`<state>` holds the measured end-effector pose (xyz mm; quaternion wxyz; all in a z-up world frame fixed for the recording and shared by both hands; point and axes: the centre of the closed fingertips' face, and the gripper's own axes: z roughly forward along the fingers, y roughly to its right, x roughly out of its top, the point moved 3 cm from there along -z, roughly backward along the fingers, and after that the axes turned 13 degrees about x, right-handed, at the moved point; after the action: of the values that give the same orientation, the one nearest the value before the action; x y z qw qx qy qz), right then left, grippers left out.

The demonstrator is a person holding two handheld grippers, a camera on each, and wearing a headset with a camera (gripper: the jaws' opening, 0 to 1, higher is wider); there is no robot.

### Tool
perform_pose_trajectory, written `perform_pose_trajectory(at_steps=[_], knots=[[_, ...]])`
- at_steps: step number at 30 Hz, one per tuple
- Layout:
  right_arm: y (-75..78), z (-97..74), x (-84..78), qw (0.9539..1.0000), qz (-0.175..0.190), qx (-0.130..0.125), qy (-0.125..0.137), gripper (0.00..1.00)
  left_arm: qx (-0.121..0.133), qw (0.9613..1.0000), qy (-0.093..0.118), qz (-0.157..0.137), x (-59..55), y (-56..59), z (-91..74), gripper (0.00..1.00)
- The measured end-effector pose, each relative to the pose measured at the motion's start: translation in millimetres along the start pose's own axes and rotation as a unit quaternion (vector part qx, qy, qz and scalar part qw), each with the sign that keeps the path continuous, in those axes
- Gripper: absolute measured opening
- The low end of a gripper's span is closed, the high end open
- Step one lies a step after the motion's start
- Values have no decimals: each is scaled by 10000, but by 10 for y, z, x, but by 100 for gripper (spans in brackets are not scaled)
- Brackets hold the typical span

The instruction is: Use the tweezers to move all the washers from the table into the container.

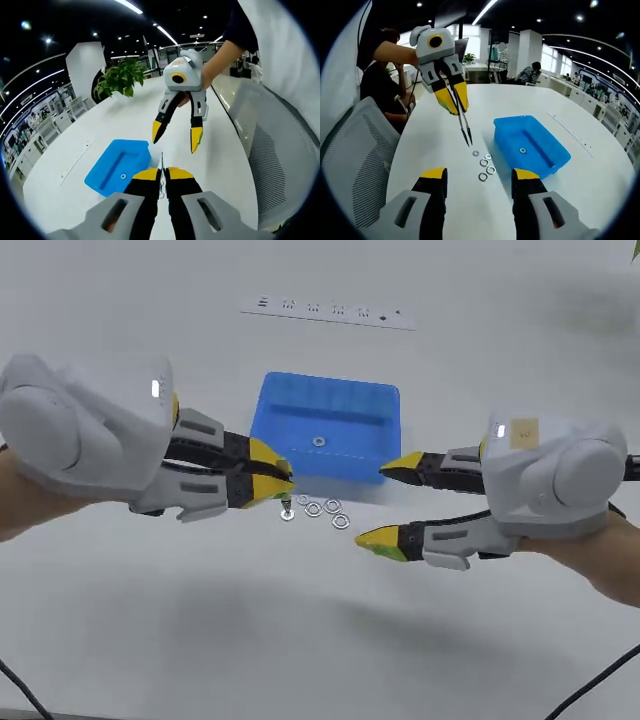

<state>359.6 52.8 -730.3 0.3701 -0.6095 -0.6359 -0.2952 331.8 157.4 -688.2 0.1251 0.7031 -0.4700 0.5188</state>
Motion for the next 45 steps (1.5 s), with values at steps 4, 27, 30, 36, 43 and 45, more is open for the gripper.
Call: perform_pose_trajectory(at_steps=[4,27,30,36,43,45], knots=[[-19,38,-54,9999,119,48,-6,53,-3,10000,-23,-88,-65,14,23,8],[-65,107,-157,9987,480,179,23,53,-6,9997,24,-243,-92,-66,144,8],[-71,115,-174,9985,503,196,5,53,-9,9997,16,-242,-103,-70,158,8],[-69,124,-169,9983,553,181,43,52,15,9997,-16,-255,-135,-78,169,8],[-76,151,-140,9981,583,187,86,52,81,9993,-137,-351,-168,-124,168,8],[-76,167,-122,9980,588,203,106,52,108,9990,-174,-387,-181,-146,166,8]])
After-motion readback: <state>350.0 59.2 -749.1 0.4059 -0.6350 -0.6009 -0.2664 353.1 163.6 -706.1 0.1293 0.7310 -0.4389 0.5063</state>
